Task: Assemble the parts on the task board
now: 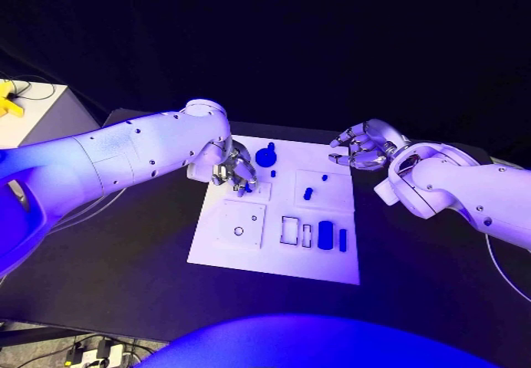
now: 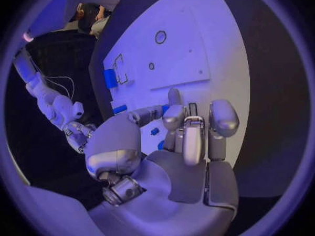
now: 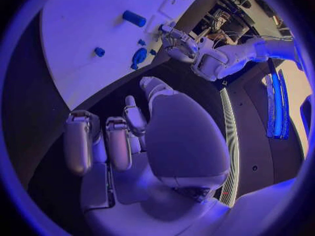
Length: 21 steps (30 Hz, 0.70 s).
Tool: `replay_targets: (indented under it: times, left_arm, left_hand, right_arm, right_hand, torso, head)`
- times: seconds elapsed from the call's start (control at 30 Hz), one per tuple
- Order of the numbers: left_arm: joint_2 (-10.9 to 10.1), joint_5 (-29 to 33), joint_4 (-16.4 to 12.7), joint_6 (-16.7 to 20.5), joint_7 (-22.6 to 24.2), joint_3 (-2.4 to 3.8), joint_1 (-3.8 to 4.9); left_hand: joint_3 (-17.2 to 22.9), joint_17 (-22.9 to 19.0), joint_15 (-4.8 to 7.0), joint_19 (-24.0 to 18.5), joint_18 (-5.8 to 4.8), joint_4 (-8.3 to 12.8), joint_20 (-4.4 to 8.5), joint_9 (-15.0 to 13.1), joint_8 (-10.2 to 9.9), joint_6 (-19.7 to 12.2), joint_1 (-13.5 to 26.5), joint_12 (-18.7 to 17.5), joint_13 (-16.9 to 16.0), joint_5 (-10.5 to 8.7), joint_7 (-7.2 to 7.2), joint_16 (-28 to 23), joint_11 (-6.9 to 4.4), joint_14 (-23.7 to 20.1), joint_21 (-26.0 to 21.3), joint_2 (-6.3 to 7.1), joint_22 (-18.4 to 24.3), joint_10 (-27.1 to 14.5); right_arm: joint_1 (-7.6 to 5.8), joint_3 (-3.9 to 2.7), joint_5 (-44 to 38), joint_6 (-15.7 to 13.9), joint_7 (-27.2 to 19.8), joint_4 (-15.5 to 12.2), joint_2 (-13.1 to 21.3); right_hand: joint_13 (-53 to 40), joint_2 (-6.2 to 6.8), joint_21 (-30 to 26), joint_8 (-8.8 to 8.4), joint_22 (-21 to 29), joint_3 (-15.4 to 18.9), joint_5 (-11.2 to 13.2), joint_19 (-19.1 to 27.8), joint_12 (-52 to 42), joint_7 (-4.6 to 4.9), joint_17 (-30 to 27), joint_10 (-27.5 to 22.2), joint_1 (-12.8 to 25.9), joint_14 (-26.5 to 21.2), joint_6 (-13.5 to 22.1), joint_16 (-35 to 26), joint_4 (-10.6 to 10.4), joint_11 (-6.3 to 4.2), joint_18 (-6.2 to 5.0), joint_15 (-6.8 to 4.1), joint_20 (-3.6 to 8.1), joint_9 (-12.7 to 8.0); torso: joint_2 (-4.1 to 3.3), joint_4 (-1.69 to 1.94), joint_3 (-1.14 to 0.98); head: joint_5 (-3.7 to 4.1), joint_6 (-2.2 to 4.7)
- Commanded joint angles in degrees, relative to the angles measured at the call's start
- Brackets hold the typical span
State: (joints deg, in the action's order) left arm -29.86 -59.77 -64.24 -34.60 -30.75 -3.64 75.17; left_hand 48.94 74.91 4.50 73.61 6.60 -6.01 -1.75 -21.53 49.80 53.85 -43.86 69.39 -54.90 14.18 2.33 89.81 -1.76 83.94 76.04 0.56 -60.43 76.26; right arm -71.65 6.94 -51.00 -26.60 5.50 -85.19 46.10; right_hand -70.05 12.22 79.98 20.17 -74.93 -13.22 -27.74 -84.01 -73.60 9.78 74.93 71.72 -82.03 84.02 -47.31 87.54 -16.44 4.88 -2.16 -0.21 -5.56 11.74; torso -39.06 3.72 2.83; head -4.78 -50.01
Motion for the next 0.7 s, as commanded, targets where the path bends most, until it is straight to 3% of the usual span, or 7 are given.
replay_targets:
  times: [0.03, 0.2, 0.4, 0.7]
  left_arm:
    - [0.6, -0.6, 0.0, 0.8, -0.1, -0.65, -1.15]
    - [0.7, -1.3, 0.1, 1.6, -0.1, -0.66, -1.15]
    - [1.0, -2.5, 0.4, 2.5, -0.1, -0.66, -1.15]
    - [1.1, -2.8, 0.6, 1.2, -0.2, -0.66, -1.15]
  left_hand:
    - [9.0, 14.6, 0.20, 0.2, -0.61, 8.7, 0.04, 0.1, 0.2, 0.2, -0.2, -0.2, -0.1, -0.26, -0.26, 0.0, -0.09, 5.9, 0.0, -1.27, -0.1, -0.1]
    - [6.1, 14.7, 0.18, 0.2, -0.60, 6.5, 0.00, 0.9, 0.4, 0.3, 1.2, -0.4, -0.4, -2.43, -0.35, 0.0, -0.11, 5.9, -0.1, -2.25, 0.0, 0.1]
    - [6.0, 14.6, 0.20, 0.2, -0.59, 6.4, 0.00, 1.0, 0.4, 0.3, 1.1, -0.4, -0.4, -2.63, -0.39, 0.0, -0.13, 5.9, -0.2, -2.51, 0.1, 0.0]
    - [6.7, 14.8, 0.26, 0.2, -0.60, 7.3, 0.05, 1.3, 0.5, 0.1, 0.3, -0.5, -0.6, -2.14, -0.45, 0.1, -0.22, 6.0, -0.1, -2.85, 0.0, 0.0]
  right_arm:
    - [0.03, -0.01, -0.5, 0.8, -0.5, -0.1, 0.0]
    - [0.03, -0.01, -0.5, 0.8, -0.5, -0.1, 0.0]
    - [0.03, -0.01, -0.5, 0.9, -0.5, -0.1, 0.0]
    - [0.03, -0.01, -0.5, 0.9, -0.5, -0.1, 0.0]
  right_hand:
    - [0.0, 0.13, -0.1, -0.21, -7.7, -0.3, -0.3, -1.8, -0.2, -0.04, 10.3, -0.4, 0.3, 4.6, 0.5, -0.2, 0.1, -0.07, -0.33, 0.56, -0.52, -0.1]
    - [0.0, 0.13, -0.1, -0.21, -7.7, -0.3, -0.3, -1.8, -0.2, -0.04, 10.3, -0.4, 0.3, 4.6, 0.5, -0.2, 0.1, -0.07, -0.33, 0.56, -0.52, -0.1]
    - [0.0, 0.13, -0.1, -0.21, -7.7, -0.4, -0.4, -1.8, -0.2, -0.04, 10.3, -0.5, 0.3, 4.5, 0.5, -0.2, 0.2, -0.07, -0.33, 0.56, -0.52, -0.1]
    - [0.0, 0.14, -0.1, -0.21, -7.7, -0.6, -0.6, -1.8, -0.2, -0.04, 10.3, -0.5, 0.3, 4.5, 0.5, -0.2, 0.2, -0.07, -0.32, 0.56, -0.52, -0.1]
  torso:
    - [-0.01, -0.07, 0.01]
    - [-0.01, -0.03, 0.03]
    - [-0.03, -0.01, 0.05]
    - [0.00, 0.02, 0.04]
  head:
    - [0.03, 0.01]
    - [0.12, 0.01]
    - [0.14, 0.01]
    - [0.20, 0.01]
